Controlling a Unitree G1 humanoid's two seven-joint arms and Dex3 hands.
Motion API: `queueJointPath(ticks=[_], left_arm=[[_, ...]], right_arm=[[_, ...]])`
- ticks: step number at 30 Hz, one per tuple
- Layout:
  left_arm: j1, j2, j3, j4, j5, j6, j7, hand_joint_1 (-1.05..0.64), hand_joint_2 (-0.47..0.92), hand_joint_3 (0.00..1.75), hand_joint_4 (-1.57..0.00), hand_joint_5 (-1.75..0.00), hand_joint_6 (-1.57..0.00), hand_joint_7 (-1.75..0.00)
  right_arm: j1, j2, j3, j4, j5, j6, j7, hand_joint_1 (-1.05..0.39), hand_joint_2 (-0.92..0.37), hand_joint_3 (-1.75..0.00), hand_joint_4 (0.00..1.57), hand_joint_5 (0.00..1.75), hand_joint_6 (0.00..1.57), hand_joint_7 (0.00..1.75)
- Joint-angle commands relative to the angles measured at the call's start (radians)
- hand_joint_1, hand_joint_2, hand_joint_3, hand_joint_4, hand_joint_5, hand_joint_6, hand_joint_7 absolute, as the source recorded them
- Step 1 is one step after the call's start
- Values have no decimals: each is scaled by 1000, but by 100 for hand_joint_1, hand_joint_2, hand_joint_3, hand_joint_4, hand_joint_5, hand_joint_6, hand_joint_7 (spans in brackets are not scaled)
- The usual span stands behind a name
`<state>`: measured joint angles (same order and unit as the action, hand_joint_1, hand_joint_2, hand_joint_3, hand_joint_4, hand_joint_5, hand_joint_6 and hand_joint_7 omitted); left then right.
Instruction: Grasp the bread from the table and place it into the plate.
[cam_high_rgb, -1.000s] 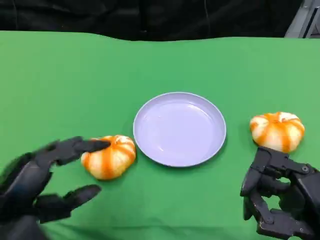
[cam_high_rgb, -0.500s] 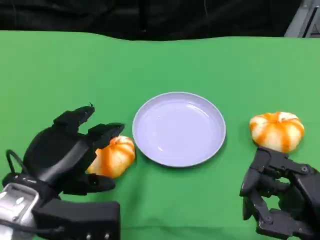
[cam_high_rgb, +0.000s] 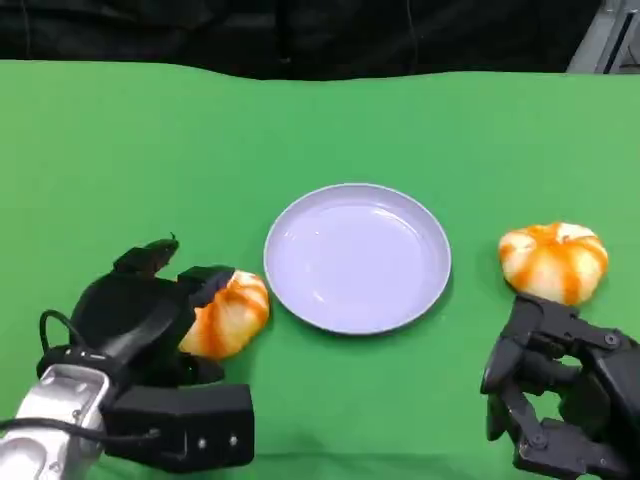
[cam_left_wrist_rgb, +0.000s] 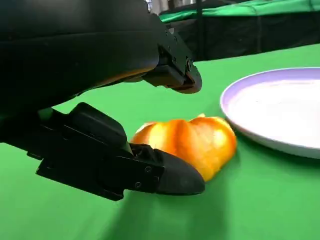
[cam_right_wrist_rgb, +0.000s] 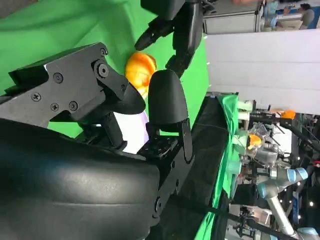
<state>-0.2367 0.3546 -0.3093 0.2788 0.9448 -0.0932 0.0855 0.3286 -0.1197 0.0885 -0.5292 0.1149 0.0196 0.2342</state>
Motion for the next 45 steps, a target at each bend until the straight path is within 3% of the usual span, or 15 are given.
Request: queueJointPath(ticks=[1, 20, 45], left_arm=[[-66, -16, -27, 122, -22, 10, 55, -85, 92, 32, -16, -5, -41, -1], [-187, -77, -101, 343, -112, 32, 98, -80, 92, 32, -23, -4, -44, -1], [-175, -67, -134, 327, -149, 127, 56, -86, 92, 56, -24, 0, -43, 0]], right_arm=[[12, -12, -6, -21, 2, 7, -2, -5, -68, -105, 76, 175, 66, 156], [29, -6, -5, -57, 29, 39, 1, -6, -67, -105, 75, 175, 66, 154], [24, -7, -4, -50, 16, 26, -4, -5, -66, -106, 75, 175, 67, 153]])
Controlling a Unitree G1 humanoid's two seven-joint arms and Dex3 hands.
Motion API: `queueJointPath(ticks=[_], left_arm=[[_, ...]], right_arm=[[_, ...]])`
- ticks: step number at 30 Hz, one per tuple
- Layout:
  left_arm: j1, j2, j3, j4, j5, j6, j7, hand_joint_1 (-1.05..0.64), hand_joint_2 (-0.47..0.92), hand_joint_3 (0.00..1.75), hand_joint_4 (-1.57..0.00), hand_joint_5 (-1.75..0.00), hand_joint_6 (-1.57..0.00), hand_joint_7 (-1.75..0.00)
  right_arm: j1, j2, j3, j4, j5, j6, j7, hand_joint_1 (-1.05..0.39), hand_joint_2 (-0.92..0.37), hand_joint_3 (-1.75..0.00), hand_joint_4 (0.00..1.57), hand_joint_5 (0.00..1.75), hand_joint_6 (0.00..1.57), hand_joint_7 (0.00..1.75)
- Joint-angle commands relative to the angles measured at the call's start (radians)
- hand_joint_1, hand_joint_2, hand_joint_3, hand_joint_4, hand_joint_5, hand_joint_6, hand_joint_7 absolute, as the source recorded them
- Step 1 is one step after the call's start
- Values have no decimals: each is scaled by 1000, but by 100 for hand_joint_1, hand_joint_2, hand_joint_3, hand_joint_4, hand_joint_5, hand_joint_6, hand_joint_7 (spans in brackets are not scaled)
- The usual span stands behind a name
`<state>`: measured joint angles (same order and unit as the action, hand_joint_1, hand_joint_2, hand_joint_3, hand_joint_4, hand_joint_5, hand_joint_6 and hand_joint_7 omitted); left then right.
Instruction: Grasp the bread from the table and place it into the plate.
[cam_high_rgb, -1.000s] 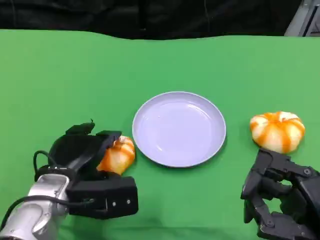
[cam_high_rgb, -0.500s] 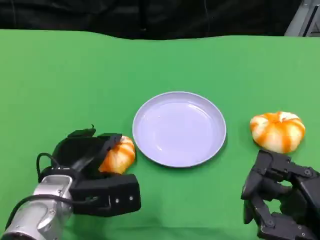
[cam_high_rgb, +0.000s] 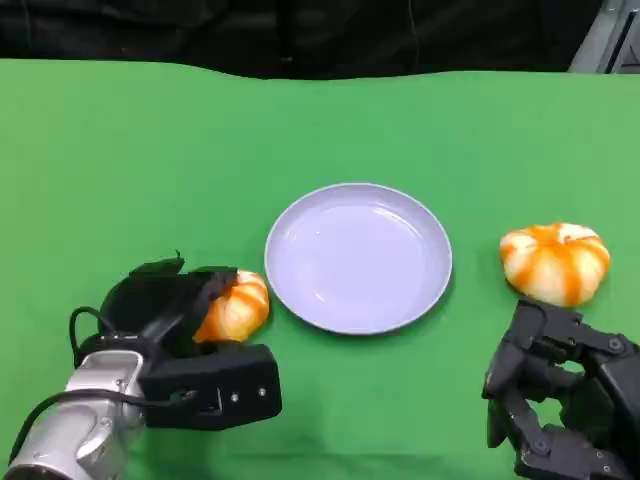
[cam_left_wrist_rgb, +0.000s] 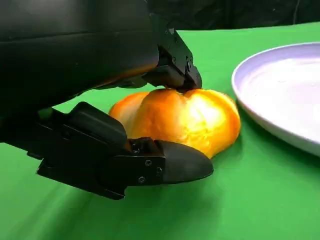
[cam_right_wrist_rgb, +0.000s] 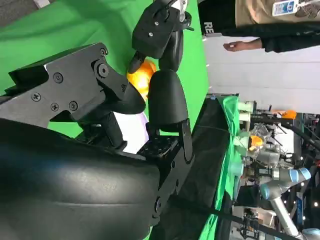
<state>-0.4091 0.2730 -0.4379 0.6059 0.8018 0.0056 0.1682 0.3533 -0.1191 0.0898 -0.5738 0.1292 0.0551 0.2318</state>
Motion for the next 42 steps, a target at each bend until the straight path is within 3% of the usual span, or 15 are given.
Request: queueJointPath(ticks=[1, 11, 13, 18, 21, 28, 29, 30, 31, 32, 35, 42], left_arm=[[-3, 14, -7, -5, -9, 39, -42, -86, 92, 56, -25, -1, -43, -1], [-3, 21, -17, -71, -28, 118, -187, -83, 92, 51, -45, -7, -53, -3], [-8, 33, -23, -73, -26, 103, -201, -77, 92, 51, -59, -8, -64, -5], [-8, 40, -24, -64, -29, 76, -183, -77, 92, 56, -75, -8, -73, -4], [1, 35, -13, -72, -37, 59, -145, -64, 92, 57, -84, -7, -81, -5], [1, 35, -13, -70, -39, 53, -136, -60, 92, 57, -88, -6, -84, -4], [3, 22, 8, -57, -46, 9, -33, -60, 92, 57, -88, -5, -84, -4], [3, 12, 23, -45, -52, -25, 47, -32, 87, 49, -94, -64, -89, -50], [2, 5, 31, -32, -57, -52, 106, -15, 85, 41, -81, -129, -69, -122], [0, 2, 35, -20, -60, -70, 142, -9, 85, 38, -77, -151, -62, -146], [-8, 2, 31, 7, -64, -91, 169, -3, 85, 35, -73, -172, -55, -170], [-10, 11, 94, -97, -107, -113, 171, -13, 90, 41, -75, -175, -51, -175]], right_arm=[[0, -7, -4, -8, -2, -7, -5, -5, -66, -106, 75, 175, 67, 153], [1, -10, -6, -16, 5, 10, -4, -4, -67, -106, 75, 175, 66, 154], [0, -8, -5, -11, 6, -3, -1, -3, -67, -106, 76, 175, 66, 154], [-1, -10, -6, -11, -1, -3, -2, -3, -66, -107, 76, 175, 66, 154], [-2, -10, -5, -9, -9, -10, -4, -4, -65, -107, 76, 175, 66, 154], [-2, -10, -5, -8, -10, -12, -4, -4, -65, -107, 75, 175, 66, 154], [0, -7, -4, -11, -4, -10, -4, -4, -65, -107, 75, 175, 66, 154], [1, -4, -3, -12, 0, -8, -5, -4, -65, -107, 76, 175, 66, 154], [1, -2, -2, -13, 3, -7, -5, -4, -66, -108, 76, 175, 66, 155], [1, -1, -1, -14, 5, -6, -5, -4, -65, -108, 76, 175, 66, 155], [1, -1, -2, -14, 4, -6, -5, -4, -65, -108, 76, 175, 66, 155], [-1, -2, -3, -20, 6, 9, -7, -4, -65, -108, 75, 175, 66, 154]])
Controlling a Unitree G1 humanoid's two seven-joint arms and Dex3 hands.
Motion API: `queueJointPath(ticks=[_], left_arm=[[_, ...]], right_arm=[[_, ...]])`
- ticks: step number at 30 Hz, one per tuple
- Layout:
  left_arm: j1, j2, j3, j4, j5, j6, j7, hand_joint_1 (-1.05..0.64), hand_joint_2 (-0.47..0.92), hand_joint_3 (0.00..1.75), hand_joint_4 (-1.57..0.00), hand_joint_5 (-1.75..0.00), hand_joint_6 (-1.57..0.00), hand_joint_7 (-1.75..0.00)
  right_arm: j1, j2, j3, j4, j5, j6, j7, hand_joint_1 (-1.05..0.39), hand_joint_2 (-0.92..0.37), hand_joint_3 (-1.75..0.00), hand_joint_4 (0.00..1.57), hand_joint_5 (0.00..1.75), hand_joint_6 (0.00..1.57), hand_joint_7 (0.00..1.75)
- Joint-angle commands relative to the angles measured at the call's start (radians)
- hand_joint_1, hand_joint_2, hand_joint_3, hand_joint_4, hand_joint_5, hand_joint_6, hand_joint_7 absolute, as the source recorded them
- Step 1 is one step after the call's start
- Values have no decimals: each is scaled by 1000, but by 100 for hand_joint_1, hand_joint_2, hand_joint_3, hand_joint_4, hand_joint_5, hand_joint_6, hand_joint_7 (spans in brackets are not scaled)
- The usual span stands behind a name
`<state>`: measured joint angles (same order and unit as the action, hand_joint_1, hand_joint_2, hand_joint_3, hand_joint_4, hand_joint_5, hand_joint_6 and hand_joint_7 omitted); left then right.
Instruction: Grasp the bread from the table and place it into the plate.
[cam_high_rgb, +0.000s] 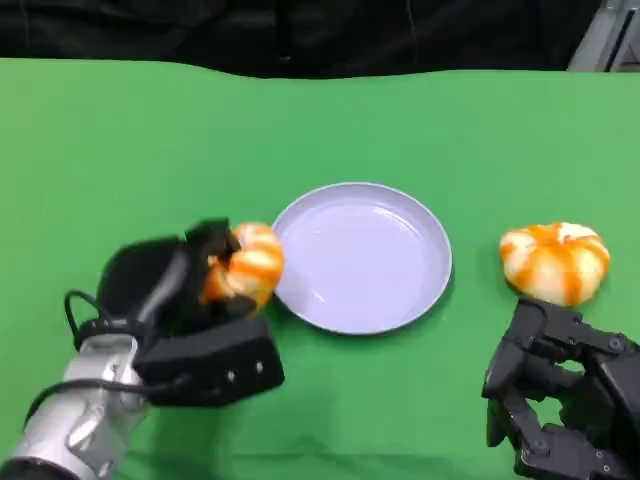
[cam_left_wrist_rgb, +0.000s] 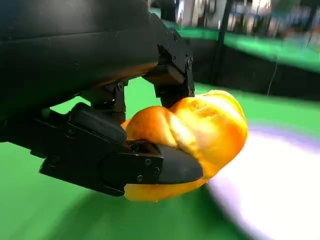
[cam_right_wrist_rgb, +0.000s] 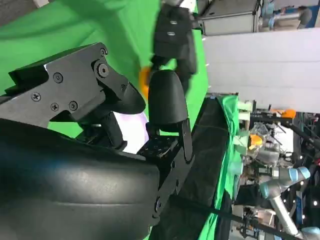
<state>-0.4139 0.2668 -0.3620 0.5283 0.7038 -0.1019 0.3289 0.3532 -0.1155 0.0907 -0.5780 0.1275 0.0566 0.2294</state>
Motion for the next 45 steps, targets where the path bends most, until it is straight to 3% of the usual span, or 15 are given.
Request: queueJointPath(ticks=[1, 4, 5, 6, 8, 14, 20, 21, 23, 26, 30, 34, 40, 42, 45], left_arm=[[-5, 16, 19, -20, -8, -6, 9, -13, 90, 41, -75, -175, -51, -175], [-14, 22, 37, -72, -11, -12, 13, -13, 90, 42, -75, -175, -50, -175], [-21, 24, 50, -123, -13, -13, 13, -12, 77, 66, -78, -175, -57, -175], [-25, 24, 58, -162, -13, -12, 10, -11, 70, 78, -80, -175, -60, -175], [-22, 21, 66, -198, -10, -5, 2, -10, 64, 89, -81, -175, -63, -174], [-14, 17, 72, -216, -5, 2, -9, -10, 62, 94, -82, -175, -64, -174], [-67, -39, 12, -233, 24, -3, -33, -9, 58, 95, -80, -175, -64, -170], [-99, -58, -9, -202, 28, -4, -46, -9, 59, 91, -80, -175, -64, -166], [-159, -89, -44, -144, 36, -4, -75, -8, 70, 61, -77, -175, -68, -152], [-205, -111, -67, -90, 37, 0, -98, -7, 82, 40, -75, -175, -61, -161], [-221, -117, -72, -67, 35, -3, -100, -6, 85, 36, -74, -175, -58, -167], [-311, -180, -121, 115, 53, -5, -98, -10, 86, 35, -77, -175, -58, -166], [-342, -224, -145, 248, 48, -23, -58, -10, 91, 20, -77, -175, -70, -138], [-345, -231, -149, 281, 45, -35, -47, -11, 92, 23, -78, -175, -67, -146], [-352, -238, -151, 314, 45, -45, -32, -12, 92, 22, -78, -175, -75, -124]], right_arm=[[-1, -6, -4, -16, 7, 8, -5, -4, -65, -108, 75, 175, 66, 154], [0, -8, -4, -18, 8, 9, -3, -4, -65, -108, 75, 175, 66, 154], [0, -8, -5, -18, 6, 6, -4, -4, -65, -109, 76, 175, 66, 154], [0, -8, -5, -17, 5, 3, -4, -3, -65, -109, 76, 175, 66, 154], [1, -7, -5, -15, 3, 0, -5, -3, -65, -109, 76, 175, 66, 154], [1, -7, -5, -15, 3, 0, -5, -4, -64, -109, 76, 175, 67, 154], [5, -9, -3, -17, 5, 2, -2, -4, -65, -109, 76, 175, 66, 155], [7, -9, -2, -21, 4, 6, -3, -4, -65, -109, 76, 175, 66, 154], [10, -10, 2, -33, 4, 20, -5, -4, -65, -109, 76, 175, 66, 154], [12, -9, 6, -39, -1, 22, -7, -4, -66, -108, 76, 175, 65, 154], [13, -9, 7, -39, -3, 21, -9, -4, -66, -108, 76, 175, 65, 154], [17, 2, 25, -42, -8, 7, -17, -4, -65, -107, 76, 175, 66, 154], [20, -4, 35, -45, -14, -11, -19, -6, -65, -108, 77, 175, 67, 154], [18, -8, 35, -44, -16, -15, -17, -7, -65, -107, 77, 175, 67, 155], [19, -7, 37, -43, -21, -20, -20, -7, -65, -107, 77, 175, 67, 155]])
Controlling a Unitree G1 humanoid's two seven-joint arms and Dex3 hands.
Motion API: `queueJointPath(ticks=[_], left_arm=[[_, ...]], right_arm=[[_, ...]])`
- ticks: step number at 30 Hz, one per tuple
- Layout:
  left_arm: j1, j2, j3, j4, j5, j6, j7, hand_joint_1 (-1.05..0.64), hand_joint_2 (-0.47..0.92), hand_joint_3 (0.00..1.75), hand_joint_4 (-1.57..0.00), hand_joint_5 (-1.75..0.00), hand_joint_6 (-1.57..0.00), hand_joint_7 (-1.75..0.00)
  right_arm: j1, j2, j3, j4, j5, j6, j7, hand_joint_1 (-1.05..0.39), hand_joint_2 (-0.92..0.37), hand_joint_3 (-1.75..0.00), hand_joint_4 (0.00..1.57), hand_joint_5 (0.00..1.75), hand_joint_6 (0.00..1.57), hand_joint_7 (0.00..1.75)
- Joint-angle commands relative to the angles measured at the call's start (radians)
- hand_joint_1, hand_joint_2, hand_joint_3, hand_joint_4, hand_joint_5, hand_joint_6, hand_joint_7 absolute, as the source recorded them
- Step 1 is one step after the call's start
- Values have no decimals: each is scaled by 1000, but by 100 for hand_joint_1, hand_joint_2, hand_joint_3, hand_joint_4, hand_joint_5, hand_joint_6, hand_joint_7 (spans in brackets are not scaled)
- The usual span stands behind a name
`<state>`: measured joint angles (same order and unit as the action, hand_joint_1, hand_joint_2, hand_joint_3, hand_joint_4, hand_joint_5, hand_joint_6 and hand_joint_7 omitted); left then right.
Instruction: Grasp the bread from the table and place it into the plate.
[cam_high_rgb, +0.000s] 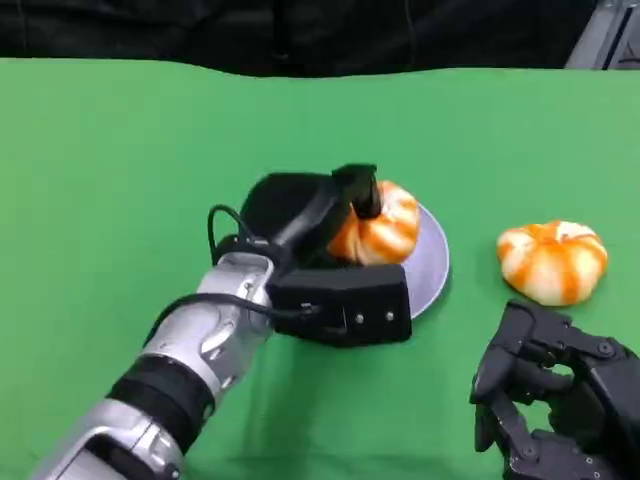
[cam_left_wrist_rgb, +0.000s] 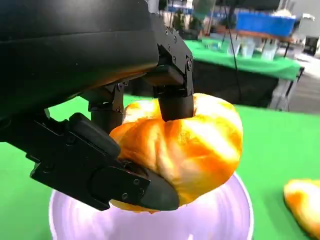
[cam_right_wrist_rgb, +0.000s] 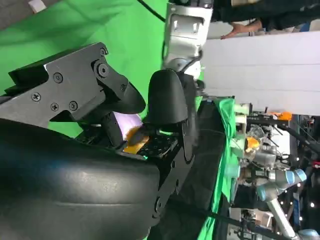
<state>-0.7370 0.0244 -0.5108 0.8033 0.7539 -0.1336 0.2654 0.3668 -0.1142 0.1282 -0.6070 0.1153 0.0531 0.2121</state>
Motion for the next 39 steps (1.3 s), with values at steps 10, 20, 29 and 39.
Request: queueJointPath(ticks=[10, 20, 29, 39], left_arm=[[-36, 2, -2, 57, -6, -23, 41, -12, 92, 22, -78, -175, -78, -118], [38, 103, -30, -164, -2, 61, -258, -99, 92, 76, 0, 0, -11, -1], [105, 136, 15, -310, -66, 101, -350, -105, 92, 82, 0, 0, 0, 0], [240, 134, 172, -580, -288, 164, -464, -92, 92, 56, 0, 0, -5, -2]], right_arm=[[5, -7, -1, -13, -10, -17, -2, -7, -66, -106, 77, 175, 67, 155], [6, -4, 3, -21, -6, 2, -7, -7, -66, -106, 76, 175, 67, 154], [2, -5, -3, -14, 6, -2, 0, -7, -66, -106, 76, 175, 67, 154], [2, -8, 2, -34, -10, 32, -12, -8, -65, -107, 76, 175, 67, 153]])
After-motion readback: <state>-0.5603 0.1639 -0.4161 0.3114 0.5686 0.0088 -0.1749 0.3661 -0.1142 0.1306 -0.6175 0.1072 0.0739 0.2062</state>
